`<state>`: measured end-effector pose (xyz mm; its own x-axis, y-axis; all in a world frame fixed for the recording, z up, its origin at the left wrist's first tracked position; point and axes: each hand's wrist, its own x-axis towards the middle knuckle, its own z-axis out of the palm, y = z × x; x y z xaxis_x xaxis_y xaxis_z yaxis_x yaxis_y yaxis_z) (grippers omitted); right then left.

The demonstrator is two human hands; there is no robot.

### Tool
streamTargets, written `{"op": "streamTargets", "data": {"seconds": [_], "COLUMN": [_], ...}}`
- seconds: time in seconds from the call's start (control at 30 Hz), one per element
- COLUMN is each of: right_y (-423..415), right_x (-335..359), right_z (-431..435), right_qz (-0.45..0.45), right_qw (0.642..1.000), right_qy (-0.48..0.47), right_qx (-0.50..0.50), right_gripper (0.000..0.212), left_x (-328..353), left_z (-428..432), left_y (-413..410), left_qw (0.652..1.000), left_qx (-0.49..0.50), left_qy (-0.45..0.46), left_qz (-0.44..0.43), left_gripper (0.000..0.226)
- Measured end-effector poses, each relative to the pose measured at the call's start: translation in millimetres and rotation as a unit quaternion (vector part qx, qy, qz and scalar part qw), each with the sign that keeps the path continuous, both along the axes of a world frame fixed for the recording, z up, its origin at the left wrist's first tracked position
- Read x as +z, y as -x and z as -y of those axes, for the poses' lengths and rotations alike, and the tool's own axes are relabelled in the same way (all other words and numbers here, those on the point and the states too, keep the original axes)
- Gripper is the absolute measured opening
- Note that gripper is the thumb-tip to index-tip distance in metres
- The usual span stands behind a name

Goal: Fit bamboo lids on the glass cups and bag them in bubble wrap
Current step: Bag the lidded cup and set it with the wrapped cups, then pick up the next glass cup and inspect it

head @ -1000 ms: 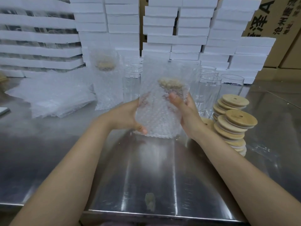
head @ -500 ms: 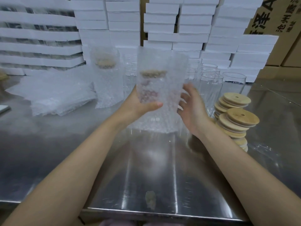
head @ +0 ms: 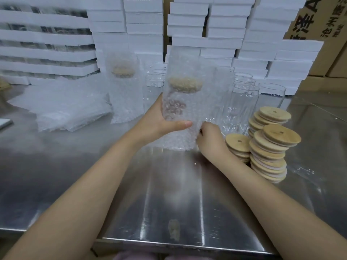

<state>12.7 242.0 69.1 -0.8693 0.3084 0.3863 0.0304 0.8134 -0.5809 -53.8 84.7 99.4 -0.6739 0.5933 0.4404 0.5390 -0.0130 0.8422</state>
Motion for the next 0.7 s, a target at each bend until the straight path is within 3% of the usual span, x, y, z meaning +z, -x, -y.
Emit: {"op": "streamTargets", "data": {"seconds": [0.1,0.23,0.37,0.53,0.7], "right_y": [2.6,6.8,12.0,14.3,15.8], "right_x": [-5.2,-12.9,-17.1,-19.9,-23.3], "right_z": [-0.5,-2.8,-5.6,-9.2,-6.8], "right_qz": [0.000,-0.012,-0.024,-0.011,0.023], "right_qw": [0.999,1.000,0.999,0.999,0.999], "right_qy": [-0.029,0.012,0.036,0.019,-0.006], "right_qx": [-0.018,0.019,0.028,0.026,0.042], "right_gripper": [0.022,0.025,0.015,0.023,0.028], "left_x": [-2.2,-8.4,-11.8,-16.5,-24.8], "left_z": [0.6,0.4,3.8,14.4,18.9], "left_y": [3.0,8.8,23.3,37.5,38.7], "left_qw": [1.000,0.998,0.983,0.922,0.829], "left_qx": [0.005,0.050,0.182,0.378,0.553], "left_qy": [0.024,0.029,-0.034,-0.072,-0.049], "left_qz": [0.002,-0.006,0.005,0.024,-0.064], "left_gripper": [0.089,0.083,0.083,0.105,0.102]}}
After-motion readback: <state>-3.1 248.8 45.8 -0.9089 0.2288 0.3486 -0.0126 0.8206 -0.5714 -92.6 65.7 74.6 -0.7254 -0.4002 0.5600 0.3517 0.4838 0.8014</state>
